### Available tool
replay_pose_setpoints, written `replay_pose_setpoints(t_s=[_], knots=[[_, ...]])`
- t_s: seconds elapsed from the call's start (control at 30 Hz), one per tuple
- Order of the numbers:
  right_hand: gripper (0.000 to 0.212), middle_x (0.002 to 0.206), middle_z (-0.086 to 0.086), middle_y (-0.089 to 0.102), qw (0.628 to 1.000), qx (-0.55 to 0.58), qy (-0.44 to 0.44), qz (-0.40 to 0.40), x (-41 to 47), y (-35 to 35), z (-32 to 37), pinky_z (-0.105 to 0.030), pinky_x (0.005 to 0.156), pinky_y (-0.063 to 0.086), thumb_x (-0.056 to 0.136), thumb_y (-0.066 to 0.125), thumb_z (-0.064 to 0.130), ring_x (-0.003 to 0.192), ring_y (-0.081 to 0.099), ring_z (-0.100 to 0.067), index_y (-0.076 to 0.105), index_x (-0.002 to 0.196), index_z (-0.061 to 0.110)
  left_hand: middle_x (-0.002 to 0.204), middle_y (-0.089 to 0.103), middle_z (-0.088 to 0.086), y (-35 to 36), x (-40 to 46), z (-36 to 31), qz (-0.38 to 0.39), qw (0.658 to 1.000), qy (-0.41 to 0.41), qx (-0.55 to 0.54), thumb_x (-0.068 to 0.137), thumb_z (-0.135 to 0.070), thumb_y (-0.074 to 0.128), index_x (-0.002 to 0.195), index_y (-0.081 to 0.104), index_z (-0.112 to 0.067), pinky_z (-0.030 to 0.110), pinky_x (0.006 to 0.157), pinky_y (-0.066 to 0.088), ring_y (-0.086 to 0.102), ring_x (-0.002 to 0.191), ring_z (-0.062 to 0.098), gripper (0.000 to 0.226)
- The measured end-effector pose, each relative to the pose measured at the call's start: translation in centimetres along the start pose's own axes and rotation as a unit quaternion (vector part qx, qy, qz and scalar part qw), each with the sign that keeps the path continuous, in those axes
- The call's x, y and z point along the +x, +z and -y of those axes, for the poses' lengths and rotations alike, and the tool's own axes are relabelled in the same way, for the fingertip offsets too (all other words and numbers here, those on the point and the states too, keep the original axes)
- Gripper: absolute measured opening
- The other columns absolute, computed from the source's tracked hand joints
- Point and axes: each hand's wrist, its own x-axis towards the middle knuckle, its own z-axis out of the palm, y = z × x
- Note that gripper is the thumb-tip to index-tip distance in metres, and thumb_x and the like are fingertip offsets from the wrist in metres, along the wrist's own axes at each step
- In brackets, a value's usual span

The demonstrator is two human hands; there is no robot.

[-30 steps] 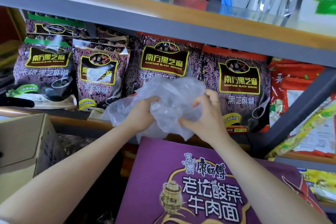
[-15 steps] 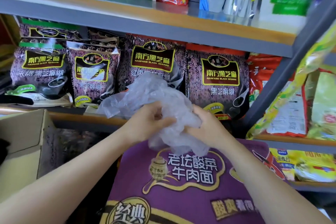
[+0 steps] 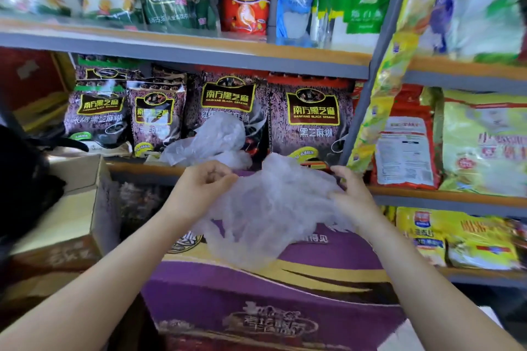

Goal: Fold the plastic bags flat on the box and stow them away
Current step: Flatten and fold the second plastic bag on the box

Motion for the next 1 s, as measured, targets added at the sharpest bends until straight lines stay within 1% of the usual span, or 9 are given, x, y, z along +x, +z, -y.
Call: replay_pose_setpoints(t_s=[0.13,0.23,0.3,0.4,0.47,0.63,0.77,0.87,1.0], knots=[[0.050,0.127,-0.001,0.051,0.968,-0.035,-0.238,0.071,-4.7,-1.1,3.6,-0.030,0.105,0.033,0.080,0.049,0.042,0.122,0.045,-0.013,0.059,0.119,0.012,0.057,0.046,-0.002,0.5,-3.0,-1.3,-0.034,0.999,-0.009,-0.015,0.087,-0.011,0.059,0.067,0.058,-0.018,0.021,0.050,0.032,0.038,0.047,0.003,0.021],[0.071,0.133,0.003,0.048,0.919,-0.225,-0.293,0.134,-8.0,0.1,4.4,-0.032,0.105,0.031,0.072,0.056,0.065,0.125,0.043,-0.017,0.052,0.127,0.020,0.056,0.046,-0.007,1.2,-5.8,-2.0,-0.031,0.999,-0.008,0.003,0.089,-0.015,0.057,0.070,0.059,-0.019,0.013,0.046,0.032,0.037,0.045,0.000,0.019],[0.062,0.128,-0.001,0.054,0.908,-0.288,-0.290,0.098,-9.4,1.6,4.2,-0.033,0.096,0.035,0.079,0.063,0.052,0.117,0.049,-0.023,0.047,0.130,0.019,0.058,0.047,-0.006,1.6,-7.7,-2.2,-0.027,1.000,-0.005,-0.013,0.090,-0.015,0.057,0.072,0.058,-0.019,0.011,0.045,0.030,0.037,0.045,-0.001,0.018],[0.011,0.073,0.002,0.059,0.951,-0.151,-0.267,0.036,-10.4,2.4,3.8,-0.036,0.066,0.039,0.091,0.057,0.029,0.070,0.053,-0.019,0.058,0.090,0.019,0.060,0.051,-0.003,1.3,-9.7,-2.1,-0.047,0.999,0.001,0.009,0.088,-0.015,0.059,0.072,0.060,-0.019,0.013,0.049,0.032,0.040,0.048,0.000,0.017],[0.023,0.057,0.004,0.046,0.973,-0.071,-0.217,0.025,-10.5,1.8,3.5,-0.038,0.058,0.034,0.093,0.052,0.024,0.056,0.042,-0.014,0.051,0.071,0.020,0.061,0.055,-0.002,0.4,-10.8,-1.6,-0.091,0.991,0.003,0.098,0.085,-0.013,0.061,0.070,0.059,-0.018,0.010,0.050,0.033,0.045,0.051,0.002,0.016],[0.025,0.061,0.001,0.047,0.990,0.053,-0.132,-0.014,-10.5,-0.5,3.8,-0.029,0.057,0.030,0.093,0.049,0.017,0.061,0.042,-0.013,0.054,0.070,0.008,0.079,0.067,0.012,-2.4,-12.8,1.1,-0.061,0.915,-0.027,0.399,0.085,-0.015,0.055,0.083,0.063,-0.012,0.033,0.065,0.047,0.061,0.075,0.032,0.009],[0.024,0.063,0.008,0.048,0.985,0.130,-0.109,-0.008,-11.0,-0.8,4.1,-0.014,0.056,0.033,0.092,0.051,0.015,0.058,0.042,0.002,0.053,0.068,0.015,0.098,0.057,0.013,-2.8,-12.3,1.9,-0.042,0.901,0.043,0.430,0.087,-0.028,0.049,0.090,0.066,-0.009,0.044,0.077,0.049,0.055,0.092,0.037,0.026],[0.023,0.066,0.009,0.053,0.972,0.092,-0.202,0.074,-12.0,0.1,4.5,-0.013,0.064,0.038,0.088,0.057,0.006,0.064,0.048,0.004,0.055,0.068,0.019,0.110,0.057,0.010,-1.6,-10.9,0.1,-0.012,0.935,0.138,0.327,0.081,-0.048,0.039,0.108,0.058,-0.009,0.041,0.088,0.044,0.053,0.104,0.030,0.051],[0.015,0.070,0.008,0.060,0.900,-0.075,-0.266,0.338,-13.2,1.6,3.3,-0.025,0.072,0.044,0.081,0.061,0.010,0.070,0.053,-0.002,0.062,0.069,0.019,0.138,0.042,0.006,0.8,-8.8,0.1,0.128,0.914,0.123,0.366,0.075,-0.054,0.043,0.134,0.039,-0.016,0.038,0.102,0.036,0.041,0.125,0.026,0.070]])
